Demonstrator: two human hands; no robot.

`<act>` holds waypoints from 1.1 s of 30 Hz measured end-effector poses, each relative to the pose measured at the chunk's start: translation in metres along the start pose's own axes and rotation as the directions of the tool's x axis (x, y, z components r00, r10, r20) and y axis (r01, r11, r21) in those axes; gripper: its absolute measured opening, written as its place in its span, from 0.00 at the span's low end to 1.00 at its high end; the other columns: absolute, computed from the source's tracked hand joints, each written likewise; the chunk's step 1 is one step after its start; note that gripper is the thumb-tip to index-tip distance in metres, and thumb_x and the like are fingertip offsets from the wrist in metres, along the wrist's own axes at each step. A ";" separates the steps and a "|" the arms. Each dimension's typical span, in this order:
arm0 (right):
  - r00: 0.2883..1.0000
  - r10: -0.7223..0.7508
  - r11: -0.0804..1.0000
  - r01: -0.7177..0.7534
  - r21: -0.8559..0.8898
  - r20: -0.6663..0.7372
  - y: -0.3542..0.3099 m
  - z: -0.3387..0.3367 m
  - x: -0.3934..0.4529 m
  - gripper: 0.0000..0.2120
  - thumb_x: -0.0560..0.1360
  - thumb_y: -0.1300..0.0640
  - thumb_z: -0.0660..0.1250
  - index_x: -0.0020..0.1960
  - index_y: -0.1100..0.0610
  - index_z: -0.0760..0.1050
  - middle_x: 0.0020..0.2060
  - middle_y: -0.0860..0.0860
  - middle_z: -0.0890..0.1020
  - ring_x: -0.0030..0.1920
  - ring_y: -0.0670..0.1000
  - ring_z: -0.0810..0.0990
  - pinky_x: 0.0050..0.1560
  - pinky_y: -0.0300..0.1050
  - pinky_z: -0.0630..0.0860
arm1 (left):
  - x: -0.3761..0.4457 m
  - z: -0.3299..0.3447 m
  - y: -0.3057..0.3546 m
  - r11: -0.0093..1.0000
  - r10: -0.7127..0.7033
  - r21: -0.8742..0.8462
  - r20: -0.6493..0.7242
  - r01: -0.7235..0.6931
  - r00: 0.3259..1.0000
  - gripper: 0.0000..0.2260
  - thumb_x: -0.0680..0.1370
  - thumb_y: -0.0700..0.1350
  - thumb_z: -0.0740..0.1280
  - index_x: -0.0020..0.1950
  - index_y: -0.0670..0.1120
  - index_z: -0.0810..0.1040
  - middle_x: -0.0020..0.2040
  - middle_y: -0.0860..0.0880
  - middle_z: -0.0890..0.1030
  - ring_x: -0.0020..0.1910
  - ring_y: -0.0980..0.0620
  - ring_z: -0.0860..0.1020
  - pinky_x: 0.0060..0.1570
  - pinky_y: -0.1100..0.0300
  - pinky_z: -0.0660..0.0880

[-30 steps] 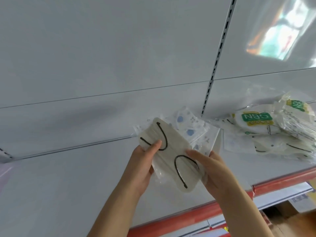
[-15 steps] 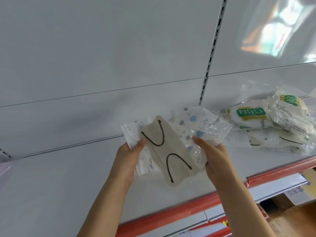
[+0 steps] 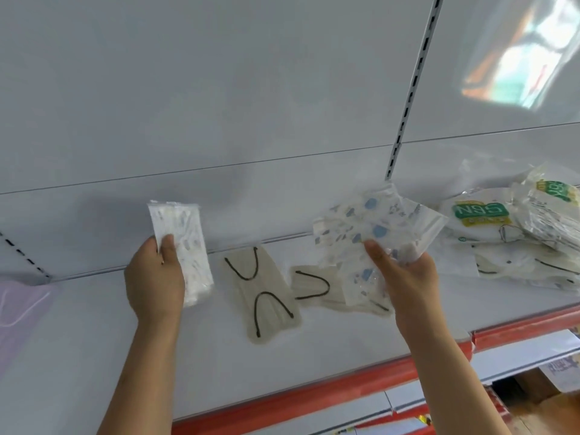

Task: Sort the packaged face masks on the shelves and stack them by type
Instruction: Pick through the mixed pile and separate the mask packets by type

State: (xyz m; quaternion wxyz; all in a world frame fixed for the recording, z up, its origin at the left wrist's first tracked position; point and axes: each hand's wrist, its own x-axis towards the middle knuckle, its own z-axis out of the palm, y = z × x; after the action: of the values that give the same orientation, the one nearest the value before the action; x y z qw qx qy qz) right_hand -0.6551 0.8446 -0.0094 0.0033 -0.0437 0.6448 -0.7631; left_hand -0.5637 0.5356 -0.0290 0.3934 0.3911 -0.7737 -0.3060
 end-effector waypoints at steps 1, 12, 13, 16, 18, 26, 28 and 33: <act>0.998 0.008 1.000 -0.009 0.017 0.067 0.000 0.004 -0.001 0.13 0.72 0.55 0.75 0.56 0.54 0.82 0.49 0.51 0.87 0.50 0.53 0.86 0.53 0.56 0.81 | 0.000 -0.005 0.002 0.998 0.056 0.025 -0.104 -0.054 0.993 0.14 0.86 0.48 0.59 0.51 0.39 0.78 0.48 0.38 0.83 0.44 0.36 0.79 0.41 0.48 0.73; 0.892 0.153 0.911 0.039 -0.410 0.425 -0.010 0.070 0.009 0.18 0.65 0.47 0.80 0.45 0.59 0.83 0.38 0.56 0.86 0.40 0.54 0.86 0.41 0.54 0.83 | -0.037 -0.015 0.057 0.873 0.017 -0.378 0.658 0.310 0.753 0.17 0.81 0.64 0.61 0.45 0.55 0.82 0.43 0.56 0.84 0.46 0.56 0.81 0.50 0.58 0.75; 0.904 0.131 0.875 0.087 -0.476 0.407 -0.009 0.072 0.010 0.18 0.65 0.45 0.80 0.44 0.59 0.83 0.37 0.56 0.86 0.39 0.54 0.86 0.41 0.54 0.82 | -0.041 -0.015 0.059 0.882 0.030 -0.350 0.711 0.317 0.703 0.18 0.79 0.67 0.60 0.48 0.58 0.83 0.46 0.59 0.85 0.49 0.59 0.83 0.53 0.58 0.77; 0.924 0.116 0.843 0.102 -0.528 0.364 -0.007 0.069 0.010 0.18 0.66 0.43 0.79 0.43 0.56 0.83 0.36 0.54 0.86 0.36 0.52 0.85 0.39 0.52 0.83 | -0.043 -0.016 0.058 0.873 0.027 -0.347 0.736 0.343 0.677 0.12 0.80 0.55 0.68 0.52 0.48 0.86 0.48 0.48 0.88 0.49 0.46 0.86 0.55 0.45 0.81; 0.958 0.095 0.873 0.050 -0.485 0.270 -0.005 0.059 0.011 0.14 0.69 0.45 0.77 0.42 0.56 0.82 0.35 0.54 0.86 0.33 0.51 0.85 0.38 0.52 0.82 | -0.036 -0.017 0.054 0.798 -0.061 -0.412 0.672 0.441 0.738 0.08 0.80 0.48 0.70 0.52 0.45 0.86 0.48 0.43 0.88 0.48 0.42 0.86 0.50 0.47 0.82; 0.952 0.169 0.958 -0.220 0.185 0.256 -0.006 0.049 0.001 0.06 0.74 0.59 0.71 0.49 0.59 0.84 0.47 0.59 0.86 0.49 0.59 0.86 0.50 0.53 0.82 | -0.050 -0.007 0.056 0.638 -0.140 -0.503 0.669 0.583 0.730 0.12 0.85 0.41 0.60 0.62 0.49 0.80 0.56 0.47 0.86 0.52 0.49 0.86 0.51 0.50 0.81; 0.953 0.179 0.976 -0.204 0.081 0.245 0.000 0.059 -0.007 0.07 0.76 0.61 0.70 0.54 0.59 0.82 0.46 0.58 0.86 0.48 0.60 0.86 0.49 0.56 0.82 | -0.064 -0.006 0.071 0.586 -0.074 -0.488 0.762 0.647 0.643 0.15 0.86 0.51 0.57 0.65 0.48 0.80 0.57 0.46 0.86 0.55 0.48 0.85 0.54 0.49 0.80; 0.966 0.201 0.980 -0.199 -0.033 0.161 0.005 0.063 -0.016 0.09 0.80 0.54 0.67 0.51 0.58 0.83 0.43 0.57 0.87 0.45 0.58 0.86 0.51 0.59 0.82 | -0.068 0.000 0.069 0.678 -0.070 -0.460 0.735 0.573 0.674 0.08 0.82 0.45 0.66 0.59 0.47 0.82 0.51 0.47 0.88 0.48 0.49 0.87 0.44 0.56 0.83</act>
State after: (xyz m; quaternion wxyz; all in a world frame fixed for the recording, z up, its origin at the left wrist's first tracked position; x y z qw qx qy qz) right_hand -0.6350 0.7824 -0.0051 0.1327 -0.0410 0.6496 -0.7475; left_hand -0.5630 0.6283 -0.0001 0.1363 0.2296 -0.6107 -0.7455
